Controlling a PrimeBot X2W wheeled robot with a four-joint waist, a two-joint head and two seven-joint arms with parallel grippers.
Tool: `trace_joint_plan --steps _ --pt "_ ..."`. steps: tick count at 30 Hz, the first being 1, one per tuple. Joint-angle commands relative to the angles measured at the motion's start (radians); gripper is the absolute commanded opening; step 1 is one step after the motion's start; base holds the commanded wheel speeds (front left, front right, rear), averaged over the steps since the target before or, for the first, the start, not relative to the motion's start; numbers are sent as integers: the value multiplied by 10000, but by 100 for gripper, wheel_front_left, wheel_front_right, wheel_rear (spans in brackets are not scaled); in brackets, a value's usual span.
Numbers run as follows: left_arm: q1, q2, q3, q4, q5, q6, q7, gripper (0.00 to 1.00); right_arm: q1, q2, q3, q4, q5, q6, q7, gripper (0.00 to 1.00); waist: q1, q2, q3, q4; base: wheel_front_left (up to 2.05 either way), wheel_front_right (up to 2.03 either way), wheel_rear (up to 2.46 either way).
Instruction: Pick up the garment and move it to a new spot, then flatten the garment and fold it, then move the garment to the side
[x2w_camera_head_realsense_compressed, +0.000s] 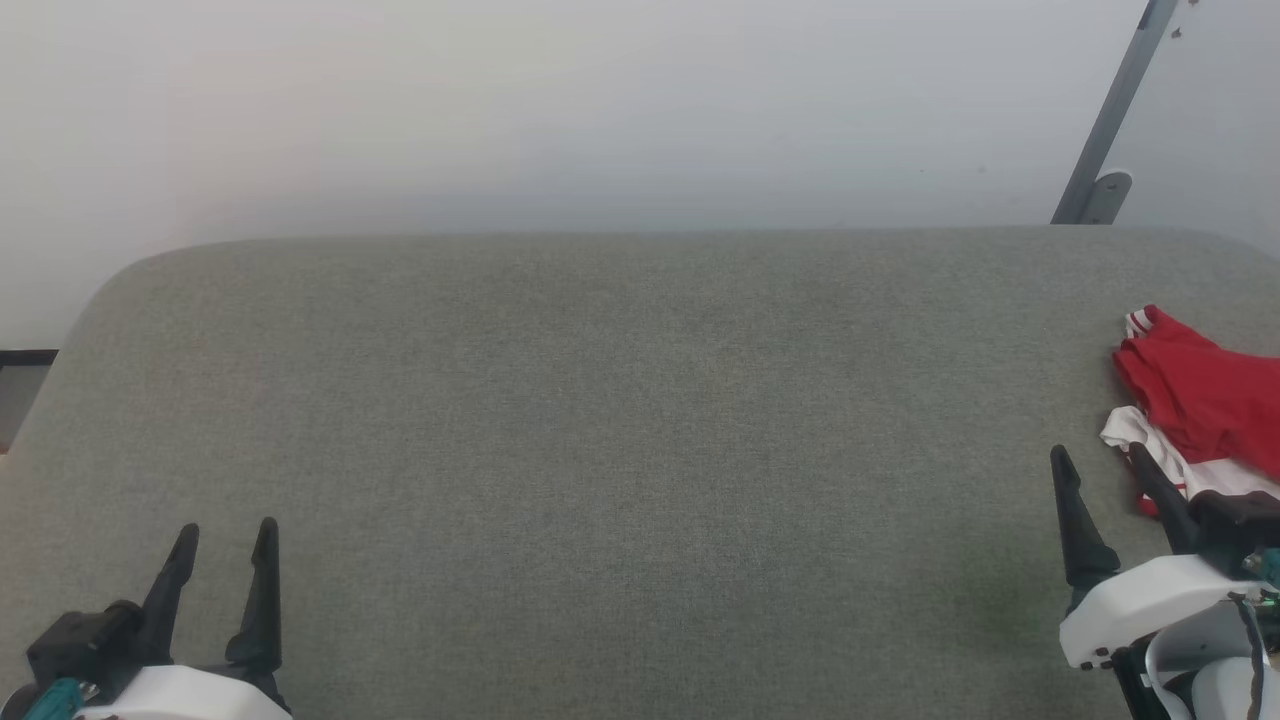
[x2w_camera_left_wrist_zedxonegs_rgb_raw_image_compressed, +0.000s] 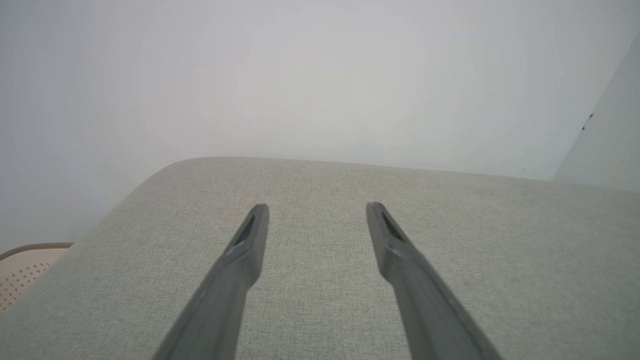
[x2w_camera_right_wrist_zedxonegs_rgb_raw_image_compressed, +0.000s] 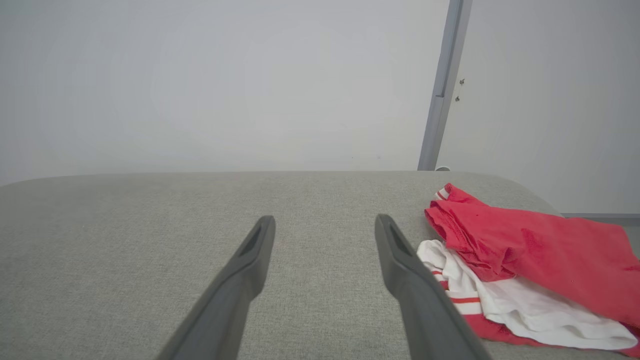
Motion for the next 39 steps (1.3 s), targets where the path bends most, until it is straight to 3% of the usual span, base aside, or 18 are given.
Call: trace_joint_plan --steps 1,21,22,27,39 --pt "105 -2 -23 -27 -57 -33 -40 100 94 39 -11 -81 -59 0 36 100 0 -1 0 1 0 0 0" --pt "121 -61 29 -101 14 -33 -40 100 175 106 -103 -296 -108 0 202 100 0 -1 -7 60 0 0 0" --pt "125 -94 90 -119 39 -9 -40 0 170 117 -108 -303 -96 -1 201 0 0 -1 -3 63 0 0 0" --pt "134 -395 -3 283 -92 4 85 0 348 243 -80 120 -3 0 214 0 0 -1 -3 62 0 0 0" --pt "-124 -679 51 255 -1917 -1 647 0 256 397 -121 47 2071 0 605 0 0 -1 18 51 0 0 0"
